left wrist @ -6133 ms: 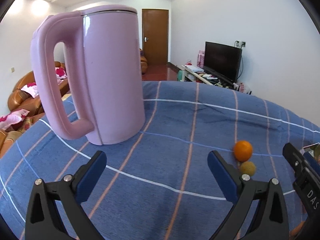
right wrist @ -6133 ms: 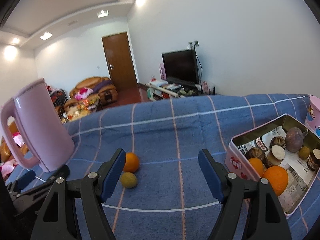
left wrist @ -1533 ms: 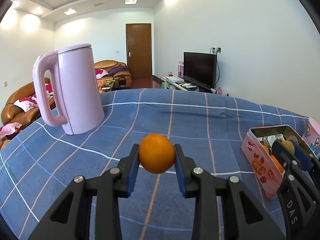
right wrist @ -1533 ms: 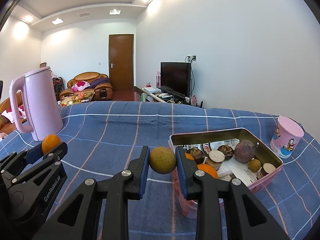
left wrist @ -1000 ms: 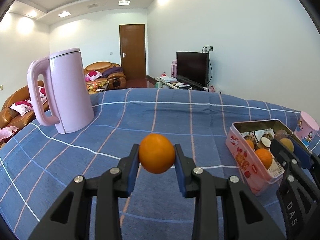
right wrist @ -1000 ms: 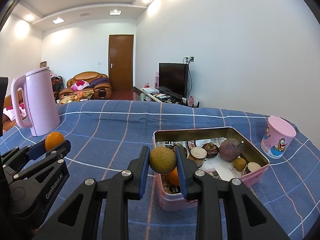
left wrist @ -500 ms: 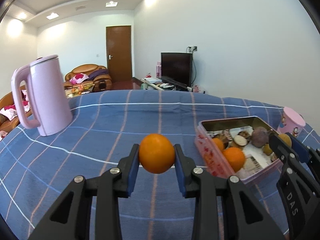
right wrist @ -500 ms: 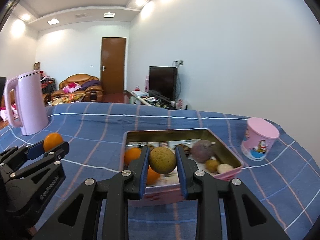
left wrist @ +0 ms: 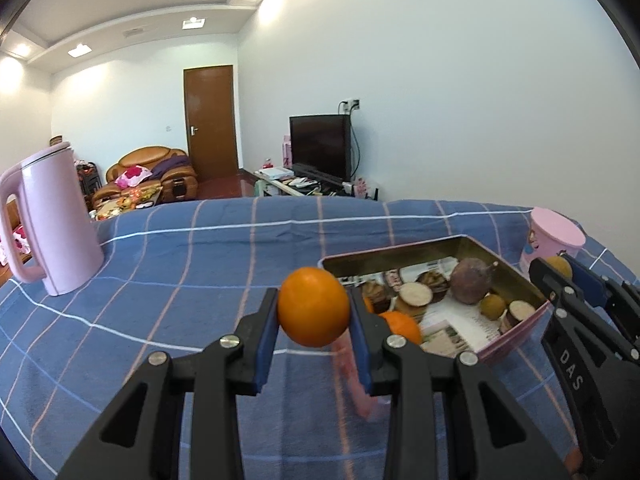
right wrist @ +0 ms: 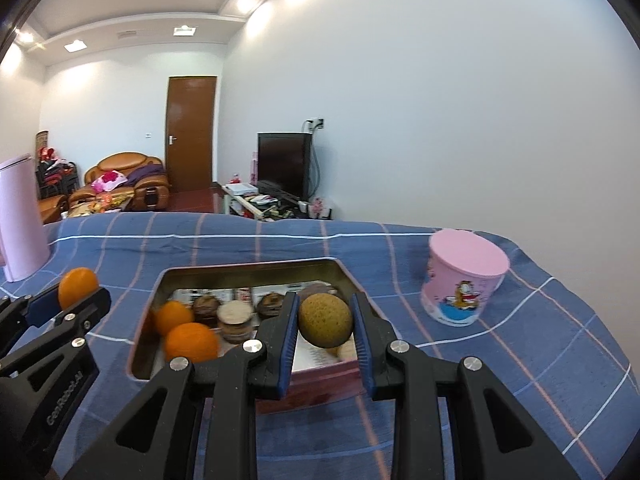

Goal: Organize fruits
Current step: 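Lower both fruits into the tin and open both tools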

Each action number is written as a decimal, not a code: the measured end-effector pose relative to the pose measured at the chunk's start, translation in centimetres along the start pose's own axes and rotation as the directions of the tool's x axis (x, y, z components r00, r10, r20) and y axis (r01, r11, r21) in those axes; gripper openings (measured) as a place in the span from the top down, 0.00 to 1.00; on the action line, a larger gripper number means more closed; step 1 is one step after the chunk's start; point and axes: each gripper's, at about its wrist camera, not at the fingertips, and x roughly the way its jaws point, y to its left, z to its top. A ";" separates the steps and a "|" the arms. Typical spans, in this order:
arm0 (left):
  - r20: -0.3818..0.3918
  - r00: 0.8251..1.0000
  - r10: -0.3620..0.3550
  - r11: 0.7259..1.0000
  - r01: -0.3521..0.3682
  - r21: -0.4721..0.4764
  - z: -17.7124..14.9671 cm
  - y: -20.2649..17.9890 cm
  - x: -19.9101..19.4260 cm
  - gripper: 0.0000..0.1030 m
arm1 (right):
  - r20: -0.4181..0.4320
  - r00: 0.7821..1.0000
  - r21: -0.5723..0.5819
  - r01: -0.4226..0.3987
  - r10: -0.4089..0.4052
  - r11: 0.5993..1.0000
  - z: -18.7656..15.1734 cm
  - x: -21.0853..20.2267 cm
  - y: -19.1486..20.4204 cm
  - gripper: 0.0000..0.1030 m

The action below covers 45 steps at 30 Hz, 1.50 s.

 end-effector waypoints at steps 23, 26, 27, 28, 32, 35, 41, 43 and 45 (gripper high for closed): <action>-0.128 0.985 -0.112 0.991 0.102 -0.081 1.9 -3.3 6.3 0.66 | -0.027 0.999 -0.009 0.042 -0.042 0.999 2.0 5.5 -1.1 0.72; -0.163 0.979 -0.122 0.989 0.107 -0.098 1.9 -3.1 7.2 0.66 | -0.047 0.999 -0.015 0.018 -0.019 1.000 2.3 6.4 -0.9 0.72; -0.175 0.977 -0.125 0.989 0.108 -0.103 1.9 -3.1 7.6 0.66 | -0.063 0.998 -0.015 0.000 -0.001 1.000 2.4 6.9 -0.9 0.72; -0.190 0.973 -0.128 0.988 0.109 -0.109 1.9 -3.0 7.9 0.66 | -0.076 0.997 -0.010 -0.013 0.012 1.000 2.4 7.3 -0.9 0.72; -0.212 0.969 -0.130 0.988 0.108 -0.111 2.0 -3.1 8.6 0.66 | -0.136 0.988 -0.004 -0.070 0.069 0.998 2.5 8.8 -0.8 0.72; -0.226 0.966 -0.129 0.989 0.108 -0.103 2.0 -3.2 9.1 0.66 | -0.161 0.981 -0.029 -0.112 0.106 0.993 2.4 9.2 0.0 0.72; -0.224 0.963 -0.147 0.986 0.125 -0.112 2.0 -2.7 9.1 0.66 | -0.189 0.960 -0.027 -0.218 0.209 0.976 2.3 9.7 0.5 0.72; -0.222 0.963 -0.155 0.985 0.132 -0.114 2.1 -2.6 9.1 0.67 | -0.200 0.943 -0.019 -0.276 0.267 0.961 2.1 9.7 0.5 0.72; -0.220 0.962 -0.161 0.984 0.139 -0.116 2.1 -2.6 9.0 0.67 | -0.198 0.937 -0.008 -0.296 0.288 0.955 2.1 9.6 0.5 0.72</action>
